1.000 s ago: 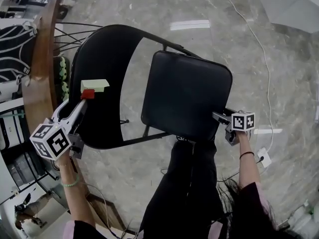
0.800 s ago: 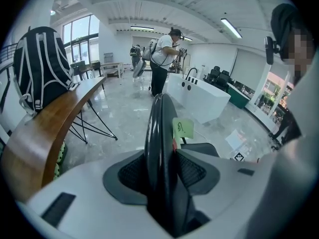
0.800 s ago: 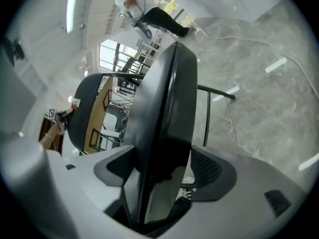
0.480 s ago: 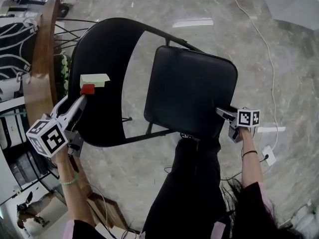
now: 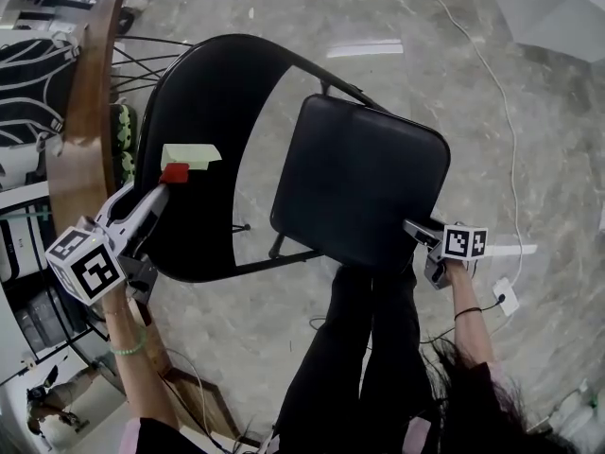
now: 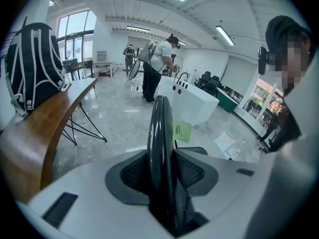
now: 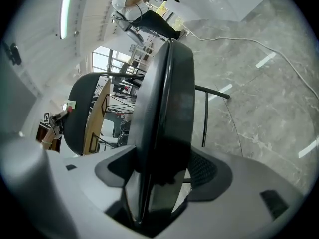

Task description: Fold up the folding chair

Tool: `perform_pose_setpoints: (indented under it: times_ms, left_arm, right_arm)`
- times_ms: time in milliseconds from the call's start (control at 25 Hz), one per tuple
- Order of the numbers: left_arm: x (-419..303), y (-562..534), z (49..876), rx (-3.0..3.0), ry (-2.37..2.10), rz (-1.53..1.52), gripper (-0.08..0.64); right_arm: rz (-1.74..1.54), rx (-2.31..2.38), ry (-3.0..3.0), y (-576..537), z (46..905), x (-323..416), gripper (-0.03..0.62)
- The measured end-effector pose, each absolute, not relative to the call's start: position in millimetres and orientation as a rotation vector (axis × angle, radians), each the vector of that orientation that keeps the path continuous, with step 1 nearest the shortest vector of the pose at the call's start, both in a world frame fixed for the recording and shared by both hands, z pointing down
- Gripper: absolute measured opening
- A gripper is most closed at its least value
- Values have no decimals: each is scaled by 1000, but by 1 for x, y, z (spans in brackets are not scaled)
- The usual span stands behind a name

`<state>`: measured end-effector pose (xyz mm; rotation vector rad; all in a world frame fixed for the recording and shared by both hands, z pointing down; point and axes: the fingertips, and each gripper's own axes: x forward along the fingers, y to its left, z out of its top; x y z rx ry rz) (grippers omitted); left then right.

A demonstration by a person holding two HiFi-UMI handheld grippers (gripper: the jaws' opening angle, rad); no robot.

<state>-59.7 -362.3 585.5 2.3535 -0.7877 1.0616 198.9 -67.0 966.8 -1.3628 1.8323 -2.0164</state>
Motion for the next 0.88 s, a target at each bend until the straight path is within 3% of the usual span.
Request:
perform_pose_setpoints:
  times_ms: [880]
  left_arm:
    - [-69,-349,479,2413,-810,925,126]
  right_arm:
    - [-1863,-1272,2222,-143,788,128,301]
